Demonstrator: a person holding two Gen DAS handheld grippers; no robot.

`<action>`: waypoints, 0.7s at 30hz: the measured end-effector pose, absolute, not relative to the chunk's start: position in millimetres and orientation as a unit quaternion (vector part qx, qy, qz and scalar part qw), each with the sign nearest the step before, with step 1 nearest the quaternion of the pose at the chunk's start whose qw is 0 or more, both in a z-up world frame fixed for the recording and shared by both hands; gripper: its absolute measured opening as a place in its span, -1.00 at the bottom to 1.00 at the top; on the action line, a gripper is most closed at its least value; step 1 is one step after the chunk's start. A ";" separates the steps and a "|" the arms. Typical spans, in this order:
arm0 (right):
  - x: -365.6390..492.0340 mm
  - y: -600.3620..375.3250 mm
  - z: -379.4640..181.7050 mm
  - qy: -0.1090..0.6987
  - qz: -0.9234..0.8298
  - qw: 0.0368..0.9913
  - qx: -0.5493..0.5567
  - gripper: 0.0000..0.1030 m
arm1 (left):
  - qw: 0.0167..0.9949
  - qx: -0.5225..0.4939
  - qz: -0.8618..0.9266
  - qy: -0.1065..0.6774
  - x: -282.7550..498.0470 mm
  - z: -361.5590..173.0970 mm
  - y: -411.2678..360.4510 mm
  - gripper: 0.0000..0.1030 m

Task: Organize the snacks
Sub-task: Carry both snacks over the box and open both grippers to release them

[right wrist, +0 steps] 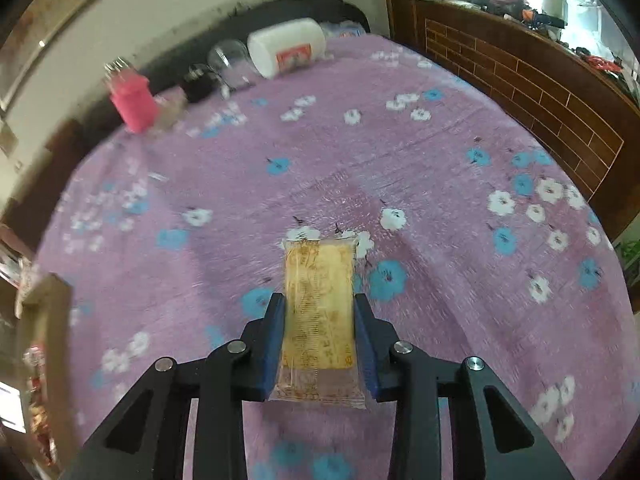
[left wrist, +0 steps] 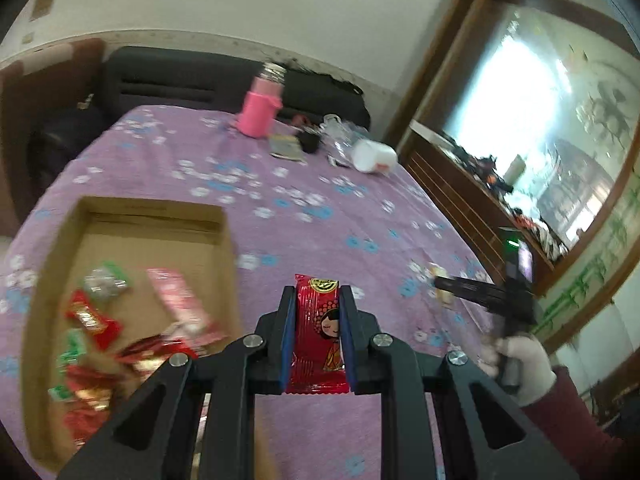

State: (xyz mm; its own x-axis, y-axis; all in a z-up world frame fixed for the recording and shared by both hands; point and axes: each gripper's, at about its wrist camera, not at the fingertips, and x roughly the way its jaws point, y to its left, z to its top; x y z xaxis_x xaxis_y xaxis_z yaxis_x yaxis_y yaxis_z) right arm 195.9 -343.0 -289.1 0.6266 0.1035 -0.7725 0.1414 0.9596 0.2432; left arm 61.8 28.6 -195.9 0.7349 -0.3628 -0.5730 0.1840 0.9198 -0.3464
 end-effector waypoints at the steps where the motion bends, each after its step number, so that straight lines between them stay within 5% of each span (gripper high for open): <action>1: 190.4 -339.6 -282.3 0.427 0.008 0.892 0.151 -0.32 | 0.923 -0.141 -0.140 0.328 60.0 -195.8 38.9 -0.62; 12: 156.2 -172.7 -216.5 0.400 0.258 0.871 0.120 -0.30 | 0.906 -0.234 -0.087 0.342 81.8 -215.5 134.2 -0.62; 21: 189.4 -49.3 -249.9 0.433 0.282 0.855 0.036 -0.29 | 0.896 -0.238 -0.047 0.371 123.6 -238.2 165.9 -0.62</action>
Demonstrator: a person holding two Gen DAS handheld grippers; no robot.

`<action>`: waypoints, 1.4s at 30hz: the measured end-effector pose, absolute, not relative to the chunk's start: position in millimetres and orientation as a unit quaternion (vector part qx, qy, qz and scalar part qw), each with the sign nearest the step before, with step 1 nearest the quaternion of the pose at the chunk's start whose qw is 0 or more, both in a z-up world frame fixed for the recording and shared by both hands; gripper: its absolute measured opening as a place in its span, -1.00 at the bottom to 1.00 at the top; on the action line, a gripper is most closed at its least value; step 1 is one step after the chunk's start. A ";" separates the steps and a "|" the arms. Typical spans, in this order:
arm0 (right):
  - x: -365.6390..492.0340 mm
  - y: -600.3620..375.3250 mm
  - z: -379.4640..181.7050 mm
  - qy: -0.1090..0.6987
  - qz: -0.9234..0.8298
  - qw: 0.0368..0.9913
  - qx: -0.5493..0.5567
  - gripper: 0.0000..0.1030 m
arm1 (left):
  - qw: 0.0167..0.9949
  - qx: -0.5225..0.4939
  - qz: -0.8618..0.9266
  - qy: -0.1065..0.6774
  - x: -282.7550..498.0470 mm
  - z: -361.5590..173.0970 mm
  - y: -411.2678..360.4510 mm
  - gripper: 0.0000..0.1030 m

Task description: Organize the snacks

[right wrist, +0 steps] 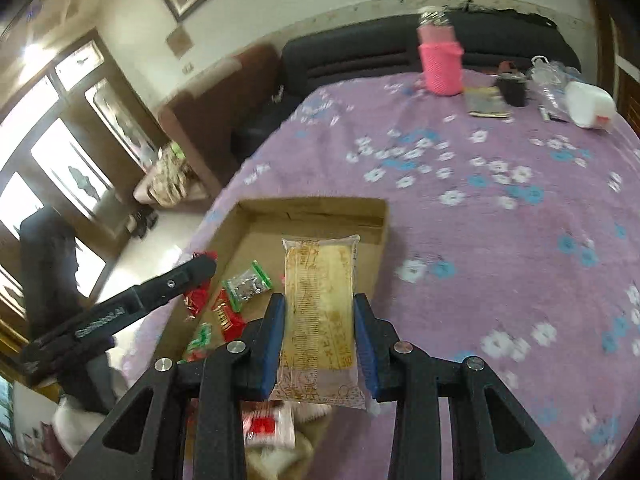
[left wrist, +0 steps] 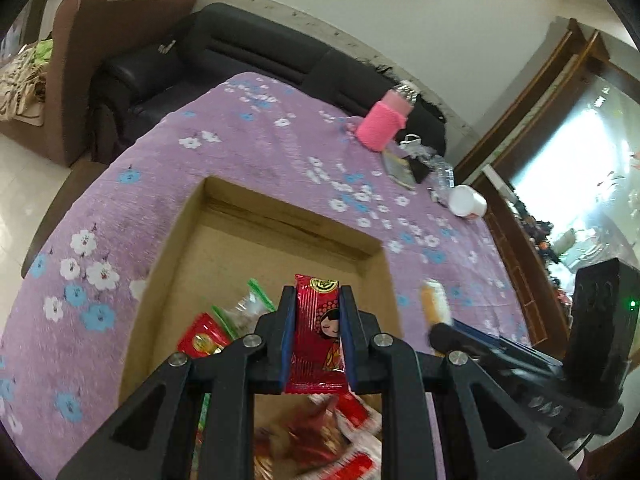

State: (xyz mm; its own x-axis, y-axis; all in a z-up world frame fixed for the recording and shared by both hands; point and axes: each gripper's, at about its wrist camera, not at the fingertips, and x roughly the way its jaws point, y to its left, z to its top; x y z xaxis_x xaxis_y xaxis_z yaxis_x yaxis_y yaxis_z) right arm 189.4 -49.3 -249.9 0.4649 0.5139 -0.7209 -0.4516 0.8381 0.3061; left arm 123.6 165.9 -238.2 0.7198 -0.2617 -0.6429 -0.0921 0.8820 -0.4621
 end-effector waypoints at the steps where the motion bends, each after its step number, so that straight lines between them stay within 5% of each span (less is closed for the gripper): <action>1: 193.9 -43.5 -254.3 0.437 0.280 0.854 0.033 -0.29 | 0.894 -0.241 -0.045 0.374 128.3 -241.5 168.3 -0.62; 5: 215.3 -23.4 -272.3 0.453 0.268 0.850 0.022 -0.26 | 0.893 -0.241 -0.038 0.378 141.3 -247.4 173.4 -0.51; 9: 222.8 -21.2 -274.2 0.454 0.267 0.850 0.034 -0.22 | 0.897 -0.235 -0.037 0.372 146.0 -244.6 172.4 0.07; 14: 213.1 -38.8 -259.1 0.429 0.273 0.859 0.054 -0.09 | 0.914 -0.201 -0.024 0.352 128.4 -228.2 158.2 0.20; 24: 138.4 -126.7 -233.8 0.350 0.233 0.903 0.088 0.08 | 0.965 -0.059 0.153 0.207 27.4 -164.1 77.9 0.95; 32: 80.6 -163.8 -244.0 0.327 0.195 0.920 0.089 0.17 | 0.959 -0.044 0.238 0.145 -36.2 -140.5 25.4 1.00; 42: 38.2 -157.8 -256.0 0.325 0.197 0.924 0.038 0.19 | 0.938 -0.055 0.176 0.293 -51.0 -170.3 -5.5 1.00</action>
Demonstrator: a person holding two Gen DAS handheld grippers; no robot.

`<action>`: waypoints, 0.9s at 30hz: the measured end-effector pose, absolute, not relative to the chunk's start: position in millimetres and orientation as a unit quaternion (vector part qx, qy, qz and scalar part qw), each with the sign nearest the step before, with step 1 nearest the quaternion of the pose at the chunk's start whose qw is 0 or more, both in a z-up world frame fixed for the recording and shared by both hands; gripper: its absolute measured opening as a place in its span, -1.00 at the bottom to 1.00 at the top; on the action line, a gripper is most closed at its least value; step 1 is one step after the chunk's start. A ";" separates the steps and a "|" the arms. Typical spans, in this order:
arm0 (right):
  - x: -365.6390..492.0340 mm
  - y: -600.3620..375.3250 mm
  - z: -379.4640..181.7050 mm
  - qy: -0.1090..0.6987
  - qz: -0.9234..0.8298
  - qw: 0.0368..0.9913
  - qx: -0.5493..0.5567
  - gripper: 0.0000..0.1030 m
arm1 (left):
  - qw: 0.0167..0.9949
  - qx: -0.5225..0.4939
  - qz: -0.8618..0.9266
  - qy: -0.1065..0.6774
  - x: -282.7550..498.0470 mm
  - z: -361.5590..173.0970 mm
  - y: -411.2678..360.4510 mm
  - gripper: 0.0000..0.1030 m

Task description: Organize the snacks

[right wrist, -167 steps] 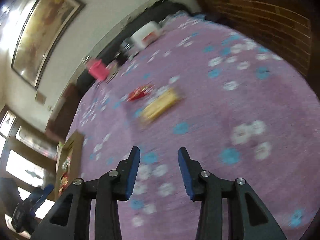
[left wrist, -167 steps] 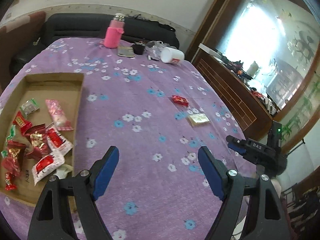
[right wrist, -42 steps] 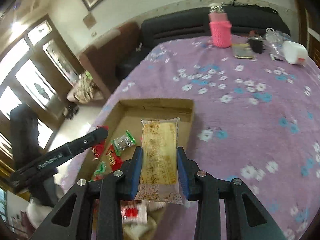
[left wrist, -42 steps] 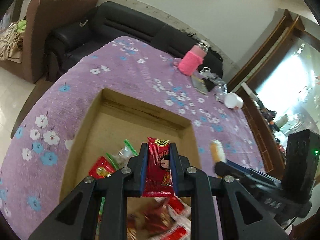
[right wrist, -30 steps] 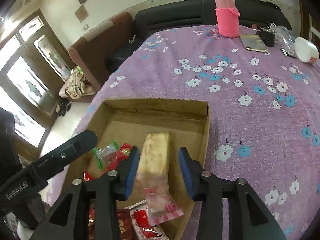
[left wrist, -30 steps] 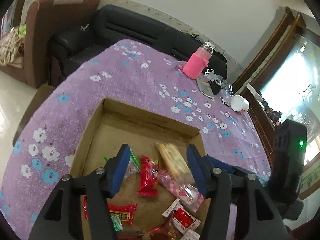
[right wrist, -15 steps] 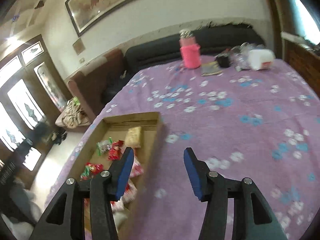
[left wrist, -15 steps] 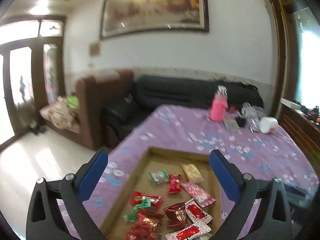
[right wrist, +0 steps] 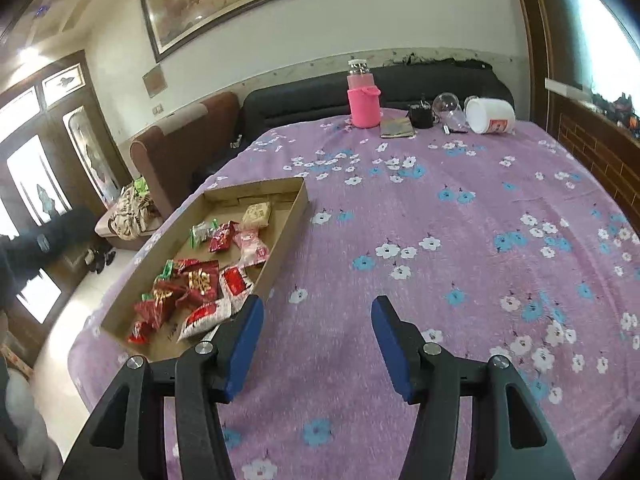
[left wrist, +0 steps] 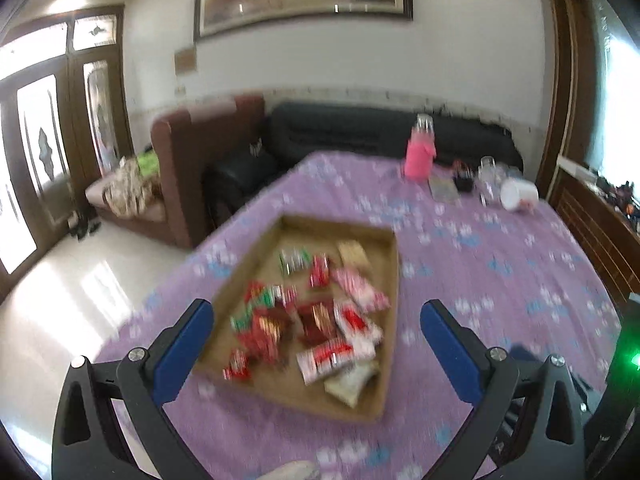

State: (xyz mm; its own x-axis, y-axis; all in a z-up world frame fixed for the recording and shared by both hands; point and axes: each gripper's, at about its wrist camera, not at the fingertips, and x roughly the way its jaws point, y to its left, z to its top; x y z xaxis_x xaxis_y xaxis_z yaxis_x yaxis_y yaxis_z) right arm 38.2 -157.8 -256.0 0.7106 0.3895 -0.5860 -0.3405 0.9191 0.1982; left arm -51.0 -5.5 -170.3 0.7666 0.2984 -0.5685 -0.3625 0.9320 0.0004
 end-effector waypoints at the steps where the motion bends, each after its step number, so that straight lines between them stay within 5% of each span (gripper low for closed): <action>1: 35.3 -158.2 -255.6 0.323 0.198 0.925 0.036 0.21 | 0.936 -0.056 0.175 0.302 -51.6 -173.0 -7.2 1.00; 27: 29.2 -142.2 -265.8 0.336 0.186 0.923 -0.006 0.30 | 0.930 -0.040 0.138 0.338 -54.9 -194.4 -22.8 1.00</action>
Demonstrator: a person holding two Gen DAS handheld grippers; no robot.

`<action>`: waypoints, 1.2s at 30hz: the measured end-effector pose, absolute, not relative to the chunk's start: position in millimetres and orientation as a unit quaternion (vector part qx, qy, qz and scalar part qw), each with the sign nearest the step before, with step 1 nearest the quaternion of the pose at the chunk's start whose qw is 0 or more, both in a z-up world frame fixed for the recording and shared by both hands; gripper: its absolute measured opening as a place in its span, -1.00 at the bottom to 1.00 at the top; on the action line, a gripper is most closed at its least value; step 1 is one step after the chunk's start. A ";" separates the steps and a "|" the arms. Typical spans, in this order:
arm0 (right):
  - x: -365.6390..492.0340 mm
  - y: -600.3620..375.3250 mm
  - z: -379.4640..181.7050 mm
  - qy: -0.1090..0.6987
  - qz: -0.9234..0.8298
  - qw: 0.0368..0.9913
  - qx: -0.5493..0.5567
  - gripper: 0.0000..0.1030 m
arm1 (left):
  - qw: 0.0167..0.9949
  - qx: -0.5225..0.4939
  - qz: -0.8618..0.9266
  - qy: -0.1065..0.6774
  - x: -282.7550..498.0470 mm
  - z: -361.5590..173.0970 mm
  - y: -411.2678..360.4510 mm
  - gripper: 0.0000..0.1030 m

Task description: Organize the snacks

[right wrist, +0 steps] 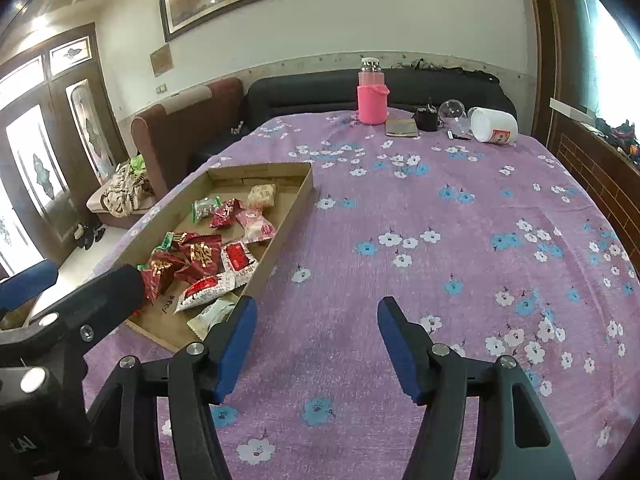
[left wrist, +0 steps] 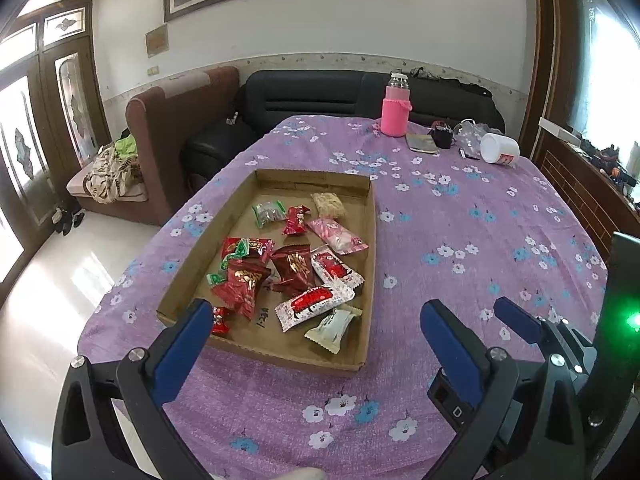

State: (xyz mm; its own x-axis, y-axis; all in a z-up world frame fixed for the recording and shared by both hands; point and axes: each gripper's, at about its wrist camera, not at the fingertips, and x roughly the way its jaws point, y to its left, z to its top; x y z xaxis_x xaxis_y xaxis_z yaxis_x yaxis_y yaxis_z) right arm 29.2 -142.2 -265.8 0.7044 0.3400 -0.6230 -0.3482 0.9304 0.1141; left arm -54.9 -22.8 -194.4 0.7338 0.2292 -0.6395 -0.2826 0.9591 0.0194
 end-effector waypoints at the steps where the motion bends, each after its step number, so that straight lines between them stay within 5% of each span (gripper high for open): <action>1: 30.1 -141.8 -267.1 0.338 0.185 0.923 -0.008 0.30 | 0.930 -0.041 0.137 0.339 -53.4 -195.6 -22.8 1.00; 36: 36.1 -115.4 -294.6 0.381 0.178 0.906 -0.051 0.37 | 0.913 -0.097 0.120 0.376 -35.0 -224.4 7.1 1.00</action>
